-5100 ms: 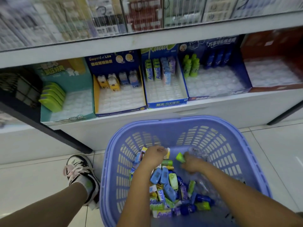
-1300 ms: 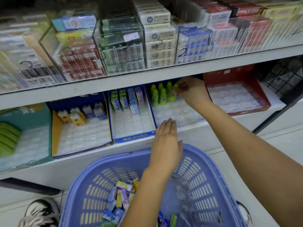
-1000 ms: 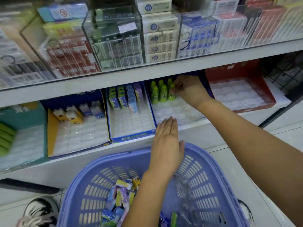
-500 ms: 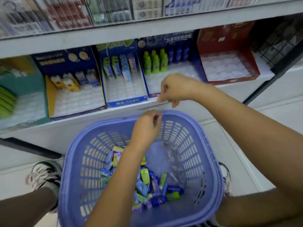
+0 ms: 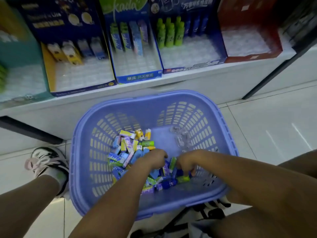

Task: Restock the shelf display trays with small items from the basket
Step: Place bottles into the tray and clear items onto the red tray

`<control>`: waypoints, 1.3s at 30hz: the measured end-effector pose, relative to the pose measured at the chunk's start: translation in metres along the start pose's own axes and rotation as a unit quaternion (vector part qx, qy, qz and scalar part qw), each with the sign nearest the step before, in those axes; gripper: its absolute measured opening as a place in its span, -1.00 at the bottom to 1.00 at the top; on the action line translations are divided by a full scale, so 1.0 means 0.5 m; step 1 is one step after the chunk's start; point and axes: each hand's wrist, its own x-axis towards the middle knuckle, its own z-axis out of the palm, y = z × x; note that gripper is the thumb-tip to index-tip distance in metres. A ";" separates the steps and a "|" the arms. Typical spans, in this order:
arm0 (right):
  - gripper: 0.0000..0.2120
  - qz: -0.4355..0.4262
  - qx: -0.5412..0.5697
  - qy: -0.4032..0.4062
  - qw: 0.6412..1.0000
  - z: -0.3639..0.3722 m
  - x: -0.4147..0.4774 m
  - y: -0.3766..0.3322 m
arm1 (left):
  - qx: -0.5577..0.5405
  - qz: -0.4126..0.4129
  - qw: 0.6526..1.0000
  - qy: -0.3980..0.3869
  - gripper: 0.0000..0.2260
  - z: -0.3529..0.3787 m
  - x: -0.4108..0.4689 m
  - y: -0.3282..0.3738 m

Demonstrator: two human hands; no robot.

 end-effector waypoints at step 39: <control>-0.85 -0.309 0.539 0.320 0.715 -0.251 -0.395 0.077 | -0.687 0.120 0.686 0.207 -0.86 -0.352 -0.156 0.151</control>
